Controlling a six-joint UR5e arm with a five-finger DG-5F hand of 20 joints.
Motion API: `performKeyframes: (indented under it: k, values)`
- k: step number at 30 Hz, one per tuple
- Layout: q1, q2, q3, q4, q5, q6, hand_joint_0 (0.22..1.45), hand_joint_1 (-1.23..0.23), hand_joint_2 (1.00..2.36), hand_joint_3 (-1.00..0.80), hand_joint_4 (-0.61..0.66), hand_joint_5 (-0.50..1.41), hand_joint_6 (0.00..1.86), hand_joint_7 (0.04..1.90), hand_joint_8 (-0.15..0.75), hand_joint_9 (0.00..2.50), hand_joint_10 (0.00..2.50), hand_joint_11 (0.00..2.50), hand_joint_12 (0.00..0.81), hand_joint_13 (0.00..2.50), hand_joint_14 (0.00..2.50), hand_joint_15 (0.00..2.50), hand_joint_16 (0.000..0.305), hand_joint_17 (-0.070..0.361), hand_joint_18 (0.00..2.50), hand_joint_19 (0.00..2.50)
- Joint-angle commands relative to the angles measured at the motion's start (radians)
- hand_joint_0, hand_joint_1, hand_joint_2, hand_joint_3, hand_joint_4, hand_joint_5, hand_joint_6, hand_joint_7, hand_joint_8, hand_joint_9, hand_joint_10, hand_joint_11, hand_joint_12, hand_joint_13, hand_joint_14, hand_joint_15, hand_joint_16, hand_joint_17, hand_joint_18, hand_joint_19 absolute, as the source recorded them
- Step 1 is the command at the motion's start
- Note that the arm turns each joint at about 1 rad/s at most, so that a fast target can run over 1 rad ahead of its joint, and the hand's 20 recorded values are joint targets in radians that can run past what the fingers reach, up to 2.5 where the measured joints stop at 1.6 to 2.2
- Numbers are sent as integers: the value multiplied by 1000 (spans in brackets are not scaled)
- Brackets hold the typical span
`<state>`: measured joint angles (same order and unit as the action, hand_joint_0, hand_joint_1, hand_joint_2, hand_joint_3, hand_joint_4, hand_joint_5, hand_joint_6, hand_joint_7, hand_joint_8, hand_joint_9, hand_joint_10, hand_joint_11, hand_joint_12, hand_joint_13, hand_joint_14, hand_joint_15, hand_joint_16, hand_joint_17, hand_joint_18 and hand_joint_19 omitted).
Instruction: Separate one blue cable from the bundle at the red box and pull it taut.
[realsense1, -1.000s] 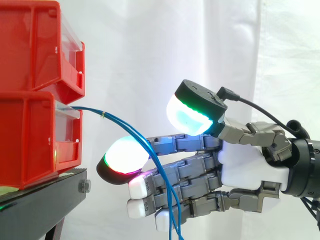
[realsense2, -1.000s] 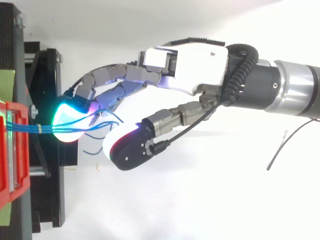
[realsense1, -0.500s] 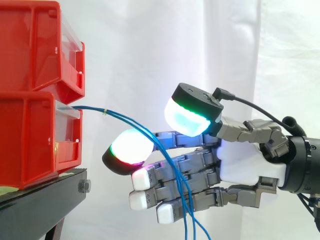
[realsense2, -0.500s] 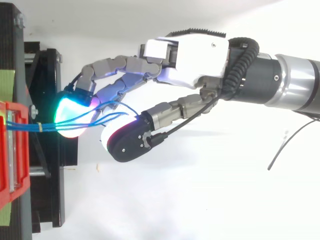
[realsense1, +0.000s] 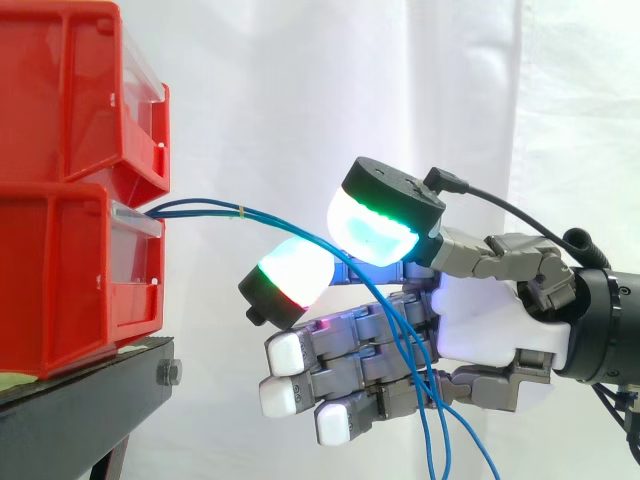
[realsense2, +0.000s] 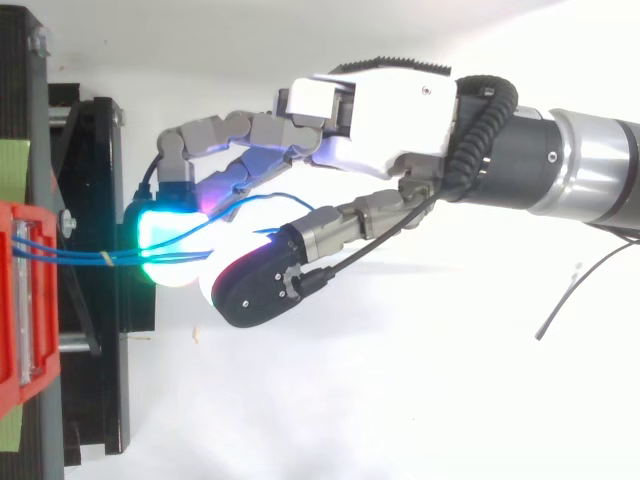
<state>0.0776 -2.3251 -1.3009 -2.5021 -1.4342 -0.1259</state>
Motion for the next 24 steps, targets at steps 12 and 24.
performKeyframes:
  k: [12,24]
  values:
    - [-2,1,0,-4,-2,0,611,-505,1009,-413,193,-161,587,1340,307,744,15,636,346,733,14,400,49,110,705,701]
    - [-6,0,12,-14,-3,3,641,-683,1028,-145,173,-209,731,1225,306,749,17,695,346,762,14,404,49,110,767,705]
